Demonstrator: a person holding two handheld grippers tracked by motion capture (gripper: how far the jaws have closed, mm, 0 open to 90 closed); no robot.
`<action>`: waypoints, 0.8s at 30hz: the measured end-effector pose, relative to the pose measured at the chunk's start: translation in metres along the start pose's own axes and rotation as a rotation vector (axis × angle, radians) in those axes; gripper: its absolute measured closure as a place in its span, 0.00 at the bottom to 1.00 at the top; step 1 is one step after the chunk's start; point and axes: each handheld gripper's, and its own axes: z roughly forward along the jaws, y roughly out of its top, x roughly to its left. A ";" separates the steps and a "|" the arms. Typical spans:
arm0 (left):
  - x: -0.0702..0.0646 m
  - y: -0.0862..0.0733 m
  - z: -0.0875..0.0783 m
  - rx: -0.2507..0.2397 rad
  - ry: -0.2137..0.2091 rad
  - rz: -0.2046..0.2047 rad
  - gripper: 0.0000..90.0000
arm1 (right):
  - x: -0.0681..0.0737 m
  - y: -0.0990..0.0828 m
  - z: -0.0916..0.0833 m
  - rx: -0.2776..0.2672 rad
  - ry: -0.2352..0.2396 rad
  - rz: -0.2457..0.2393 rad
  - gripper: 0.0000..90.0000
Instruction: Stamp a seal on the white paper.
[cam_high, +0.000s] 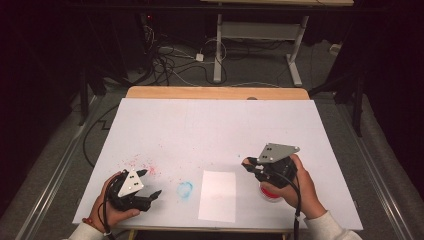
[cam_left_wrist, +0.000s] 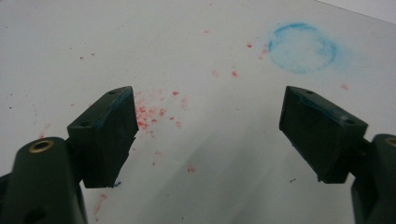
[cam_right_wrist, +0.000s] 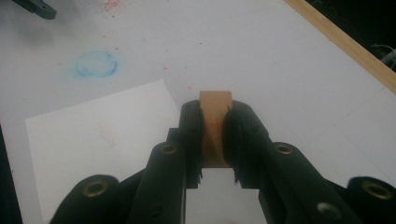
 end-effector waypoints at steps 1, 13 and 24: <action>0.000 0.000 0.000 0.000 0.000 0.001 0.21 | 0.002 0.001 0.003 0.008 0.005 -0.003 0.85; 0.000 0.000 0.000 0.003 0.004 0.002 0.21 | 0.024 0.012 0.033 0.054 0.087 -0.046 0.85; 0.001 0.000 0.000 0.008 0.001 0.004 0.21 | 0.050 0.007 0.074 0.170 0.164 -0.109 0.85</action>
